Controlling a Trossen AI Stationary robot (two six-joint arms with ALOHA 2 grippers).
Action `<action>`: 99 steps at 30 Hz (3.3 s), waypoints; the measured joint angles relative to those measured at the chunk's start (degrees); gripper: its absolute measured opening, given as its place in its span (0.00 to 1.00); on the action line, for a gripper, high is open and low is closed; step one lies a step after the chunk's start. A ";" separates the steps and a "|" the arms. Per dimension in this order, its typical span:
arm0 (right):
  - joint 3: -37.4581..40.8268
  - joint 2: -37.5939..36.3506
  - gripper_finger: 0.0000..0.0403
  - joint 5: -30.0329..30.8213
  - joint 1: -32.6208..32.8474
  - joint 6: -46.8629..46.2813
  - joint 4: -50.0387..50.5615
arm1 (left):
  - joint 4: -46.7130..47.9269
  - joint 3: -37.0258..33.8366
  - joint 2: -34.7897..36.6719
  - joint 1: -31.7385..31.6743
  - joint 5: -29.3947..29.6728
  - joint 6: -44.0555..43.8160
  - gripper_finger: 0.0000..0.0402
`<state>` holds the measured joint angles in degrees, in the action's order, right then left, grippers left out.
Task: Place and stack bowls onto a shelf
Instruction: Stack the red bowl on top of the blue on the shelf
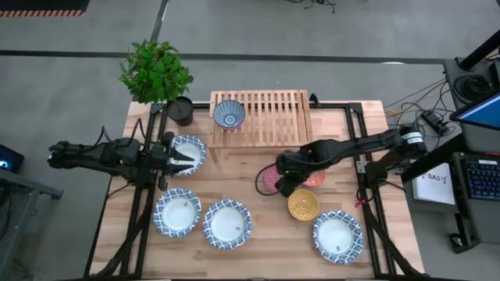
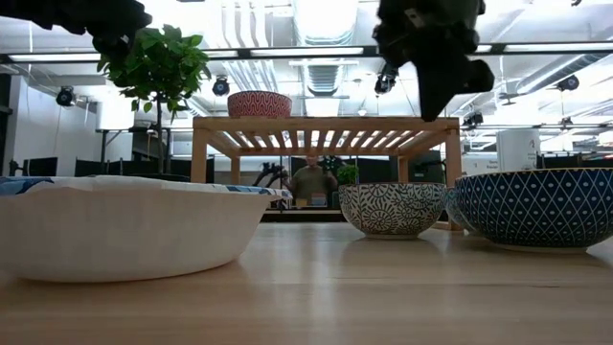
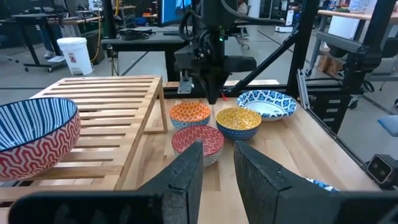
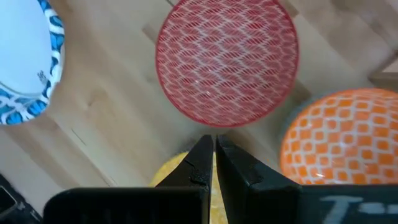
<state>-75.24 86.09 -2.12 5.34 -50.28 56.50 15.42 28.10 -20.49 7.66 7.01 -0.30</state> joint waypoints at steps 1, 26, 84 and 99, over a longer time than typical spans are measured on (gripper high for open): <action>-0.66 0.92 0.03 -0.34 0.00 -1.33 -0.06 | -0.01 0.00 -0.02 0.00 0.00 0.00 0.19; -13.62 19.62 0.21 -7.42 -0.02 12.87 0.26 | 0.02 -0.11 0.13 0.00 0.02 1.15 0.19; -28.79 18.16 0.03 0.64 2.03 40.97 -4.40 | 0.02 -0.13 0.11 0.00 0.02 2.80 0.19; -44.66 18.18 0.03 18.99 0.86 78.71 -4.72 | 0.02 -0.13 0.11 0.02 0.02 3.07 0.19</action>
<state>-119.90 104.27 16.88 6.20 28.43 51.77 15.44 27.97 -20.38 7.68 7.03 2.78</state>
